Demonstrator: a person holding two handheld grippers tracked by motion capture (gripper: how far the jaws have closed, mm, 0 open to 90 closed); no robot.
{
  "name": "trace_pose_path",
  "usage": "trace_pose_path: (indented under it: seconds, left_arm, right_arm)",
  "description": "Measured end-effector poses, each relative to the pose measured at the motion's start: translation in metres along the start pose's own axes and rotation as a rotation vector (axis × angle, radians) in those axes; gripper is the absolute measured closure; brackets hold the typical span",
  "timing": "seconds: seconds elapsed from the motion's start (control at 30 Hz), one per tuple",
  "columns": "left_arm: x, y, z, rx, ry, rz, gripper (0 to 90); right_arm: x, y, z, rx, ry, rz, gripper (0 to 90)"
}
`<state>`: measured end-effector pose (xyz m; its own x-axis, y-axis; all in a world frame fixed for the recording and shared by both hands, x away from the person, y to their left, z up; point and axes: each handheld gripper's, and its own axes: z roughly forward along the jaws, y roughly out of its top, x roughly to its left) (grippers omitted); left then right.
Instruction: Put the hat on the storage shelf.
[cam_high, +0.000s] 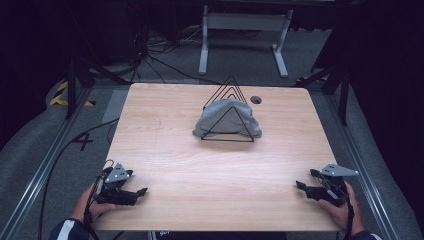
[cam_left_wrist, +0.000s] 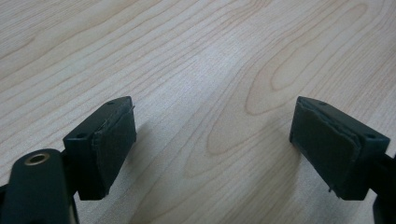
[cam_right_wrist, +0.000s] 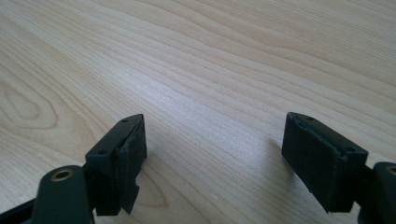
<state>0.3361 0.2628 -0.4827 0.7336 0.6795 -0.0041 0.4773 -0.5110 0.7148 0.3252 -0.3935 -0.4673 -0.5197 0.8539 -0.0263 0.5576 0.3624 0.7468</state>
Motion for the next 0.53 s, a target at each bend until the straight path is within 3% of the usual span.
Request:
trace_pose_path:
  seconds: [0.53]
  left_arm:
    - [-0.0001, 0.0005, 0.0007, 0.003, -0.004, -0.005, 14.1]
  right_arm:
    - [-0.0001, -0.0001, 0.0001, 0.001, -0.001, -0.002, 22.2]
